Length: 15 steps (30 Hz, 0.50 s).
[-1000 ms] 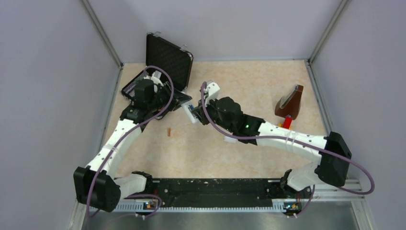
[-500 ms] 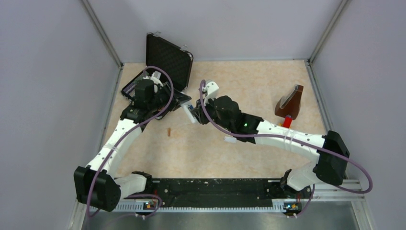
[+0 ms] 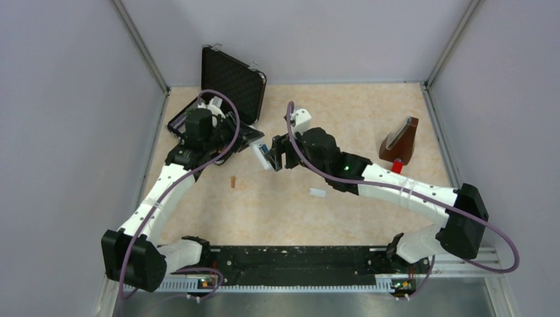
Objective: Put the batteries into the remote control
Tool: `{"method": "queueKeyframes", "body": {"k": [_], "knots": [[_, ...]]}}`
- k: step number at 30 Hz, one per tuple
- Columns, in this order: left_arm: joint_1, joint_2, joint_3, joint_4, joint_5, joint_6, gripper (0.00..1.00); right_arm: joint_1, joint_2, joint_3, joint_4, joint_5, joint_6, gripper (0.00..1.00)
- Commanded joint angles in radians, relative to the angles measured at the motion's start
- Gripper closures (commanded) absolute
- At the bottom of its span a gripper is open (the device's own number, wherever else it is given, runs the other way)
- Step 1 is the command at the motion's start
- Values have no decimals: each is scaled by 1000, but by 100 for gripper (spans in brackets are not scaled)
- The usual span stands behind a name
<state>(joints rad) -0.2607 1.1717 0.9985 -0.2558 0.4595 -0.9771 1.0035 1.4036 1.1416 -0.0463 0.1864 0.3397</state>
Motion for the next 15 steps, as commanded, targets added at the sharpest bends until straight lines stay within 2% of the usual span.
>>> {"method": "queueKeyframes", "body": {"k": [1, 3, 5, 9, 11, 15], "knots": [[3, -20, 44, 70, -5, 38, 100, -13, -86, 64, -3, -57, 74, 25], [7, -19, 37, 93, -9, 49, 100, -31, -108, 62, -23, -66, 106, 9], [11, -17, 29, 131, 8, 49, 100, -51, -129, 71, -54, -75, 149, 1], [11, -16, 12, 196, 22, 44, 100, -115, -149, 111, -161, -101, 340, 1], [11, -19, -5, 242, 26, 31, 100, -178, -147, 119, -206, -171, 482, 1], [11, -19, -40, 355, 47, -2, 100, -268, -152, 55, -165, -347, 752, 1]]}}
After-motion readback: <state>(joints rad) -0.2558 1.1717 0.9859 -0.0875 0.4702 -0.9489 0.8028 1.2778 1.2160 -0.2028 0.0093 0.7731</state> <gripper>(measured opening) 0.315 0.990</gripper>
